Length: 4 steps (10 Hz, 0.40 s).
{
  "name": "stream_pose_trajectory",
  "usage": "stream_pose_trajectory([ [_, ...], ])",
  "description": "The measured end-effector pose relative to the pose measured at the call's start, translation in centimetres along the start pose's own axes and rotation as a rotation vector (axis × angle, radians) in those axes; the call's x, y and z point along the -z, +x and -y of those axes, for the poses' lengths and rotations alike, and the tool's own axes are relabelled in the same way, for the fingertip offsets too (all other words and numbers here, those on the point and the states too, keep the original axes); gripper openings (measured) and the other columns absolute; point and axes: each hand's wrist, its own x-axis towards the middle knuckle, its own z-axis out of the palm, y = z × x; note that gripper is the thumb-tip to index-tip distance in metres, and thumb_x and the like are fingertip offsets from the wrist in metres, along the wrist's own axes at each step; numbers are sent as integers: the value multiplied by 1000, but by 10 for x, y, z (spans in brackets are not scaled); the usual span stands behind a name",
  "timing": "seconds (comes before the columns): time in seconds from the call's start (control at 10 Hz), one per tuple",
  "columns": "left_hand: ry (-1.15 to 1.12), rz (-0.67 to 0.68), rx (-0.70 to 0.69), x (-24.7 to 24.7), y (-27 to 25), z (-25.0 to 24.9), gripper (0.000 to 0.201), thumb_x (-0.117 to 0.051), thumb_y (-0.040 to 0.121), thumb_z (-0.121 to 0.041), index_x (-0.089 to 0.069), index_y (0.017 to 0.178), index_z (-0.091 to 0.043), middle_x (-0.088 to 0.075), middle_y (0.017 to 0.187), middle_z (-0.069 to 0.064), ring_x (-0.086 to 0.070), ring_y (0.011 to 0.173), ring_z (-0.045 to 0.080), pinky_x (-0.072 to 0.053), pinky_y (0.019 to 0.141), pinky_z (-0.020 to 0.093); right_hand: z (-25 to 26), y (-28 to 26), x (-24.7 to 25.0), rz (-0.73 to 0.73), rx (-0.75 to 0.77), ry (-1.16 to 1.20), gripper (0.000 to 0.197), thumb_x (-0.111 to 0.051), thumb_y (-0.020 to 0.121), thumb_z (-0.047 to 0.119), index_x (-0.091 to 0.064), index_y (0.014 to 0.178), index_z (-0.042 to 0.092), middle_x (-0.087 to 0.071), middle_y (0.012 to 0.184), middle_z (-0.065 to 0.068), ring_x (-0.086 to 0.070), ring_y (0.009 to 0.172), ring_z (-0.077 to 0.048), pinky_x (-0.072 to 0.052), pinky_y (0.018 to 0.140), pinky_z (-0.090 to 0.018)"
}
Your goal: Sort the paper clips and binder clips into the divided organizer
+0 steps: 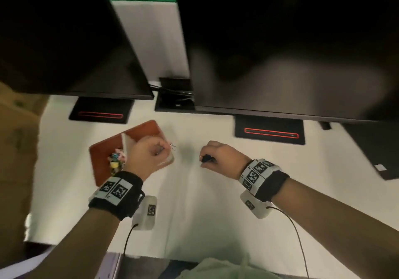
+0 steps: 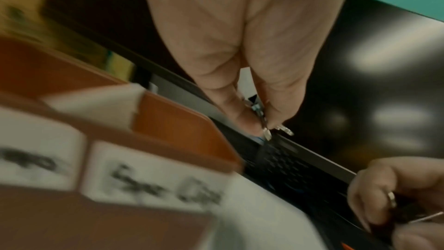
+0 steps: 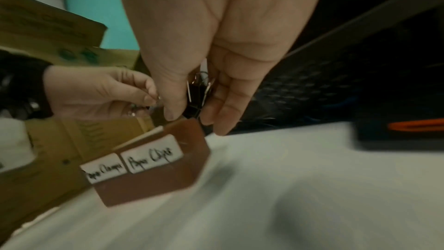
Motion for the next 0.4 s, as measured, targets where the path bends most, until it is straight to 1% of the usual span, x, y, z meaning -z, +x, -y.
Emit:
stream_pose_trajectory([
  [0.1,24,-108,113,54,-8,37,20,-71,77,-8,-66,70,-26,-67,81,-12,-63,71,7,-41,66,10,62,51,-13,17,107,15,18,-64,85,22,-60,101,15,-57,105,-5,-56,89,-18,-47,84,-28],
  [0.2,4,-150,199,83,-9,70,27,-69,76,-5,-62,65,-28,-68,76,-8,-65,72,18,-48,72,21,116,92,-28,30,122,29,23,-64,84,19,-54,104,17,-57,108,-4,-56,93,-19,-48,87,-32],
  [0.3,-89,-114,260,93,-3,95,22,-69,78,-9,-60,72,-28,-69,83,-1,-66,82,21,-54,82,37,150,124,-49,45,87,61,34,-65,83,17,-45,110,18,-58,108,-6,-58,95,-22,-50,84,-35],
  [0.4,-96,-120,325,98,4,104,17,-62,84,-11,-57,88,-27,-66,91,-2,-65,89,23,-54,82,38,169,143,-64,76,45,92,58,-72,77,15,-37,122,21,-56,115,-9,-58,99,-24,-50,84,-35],
])
